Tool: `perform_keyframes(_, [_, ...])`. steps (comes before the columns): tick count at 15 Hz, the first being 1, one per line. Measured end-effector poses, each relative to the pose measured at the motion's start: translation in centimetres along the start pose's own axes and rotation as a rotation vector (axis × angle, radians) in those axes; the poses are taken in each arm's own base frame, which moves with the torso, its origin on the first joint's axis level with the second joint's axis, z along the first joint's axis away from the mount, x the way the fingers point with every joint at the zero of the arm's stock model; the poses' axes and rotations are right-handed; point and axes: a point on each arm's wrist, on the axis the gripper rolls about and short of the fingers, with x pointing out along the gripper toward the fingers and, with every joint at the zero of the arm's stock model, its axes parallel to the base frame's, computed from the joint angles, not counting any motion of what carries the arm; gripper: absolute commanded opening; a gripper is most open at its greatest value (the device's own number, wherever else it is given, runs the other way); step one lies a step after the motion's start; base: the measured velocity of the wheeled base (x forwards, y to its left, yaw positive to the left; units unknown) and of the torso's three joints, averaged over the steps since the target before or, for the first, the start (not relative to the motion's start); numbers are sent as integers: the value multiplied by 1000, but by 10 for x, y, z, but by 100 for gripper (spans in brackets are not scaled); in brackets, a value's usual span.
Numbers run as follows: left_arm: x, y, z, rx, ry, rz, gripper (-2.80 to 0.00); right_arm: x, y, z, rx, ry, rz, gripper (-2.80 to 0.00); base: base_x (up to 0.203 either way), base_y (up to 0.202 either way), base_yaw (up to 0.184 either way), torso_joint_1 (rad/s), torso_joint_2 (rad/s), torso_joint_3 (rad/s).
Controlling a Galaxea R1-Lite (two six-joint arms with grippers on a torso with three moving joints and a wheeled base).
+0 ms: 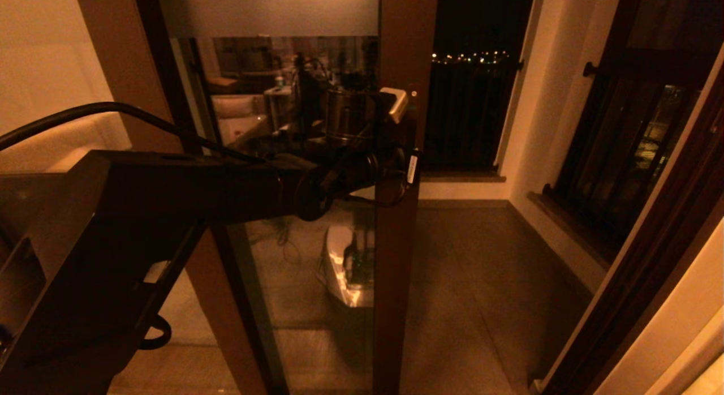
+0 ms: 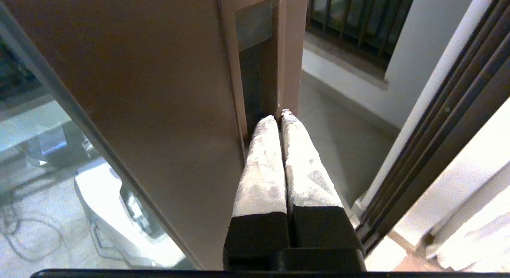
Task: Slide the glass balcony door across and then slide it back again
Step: Close the slid door
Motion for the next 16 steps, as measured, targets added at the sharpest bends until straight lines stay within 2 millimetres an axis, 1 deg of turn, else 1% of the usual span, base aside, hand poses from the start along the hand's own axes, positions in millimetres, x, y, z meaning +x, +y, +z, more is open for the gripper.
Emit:
perform_keyframes(8, [7, -19, -5, 5, -19, -36, -280, 0, 0, 0, 0, 0, 0, -280, 0, 0, 0, 0, 0, 0])
perform_keyframes(14, [13, -32, -14, 7, -3, -76, -280, 0, 0, 0, 0, 0, 0, -280, 0, 0, 0, 0, 0, 0])
perform_keyframes(16, [12, -32, -13, 7, -5, -68, -280, 0, 0, 0, 1, 0, 0, -280, 0, 0, 0, 0, 0, 0])
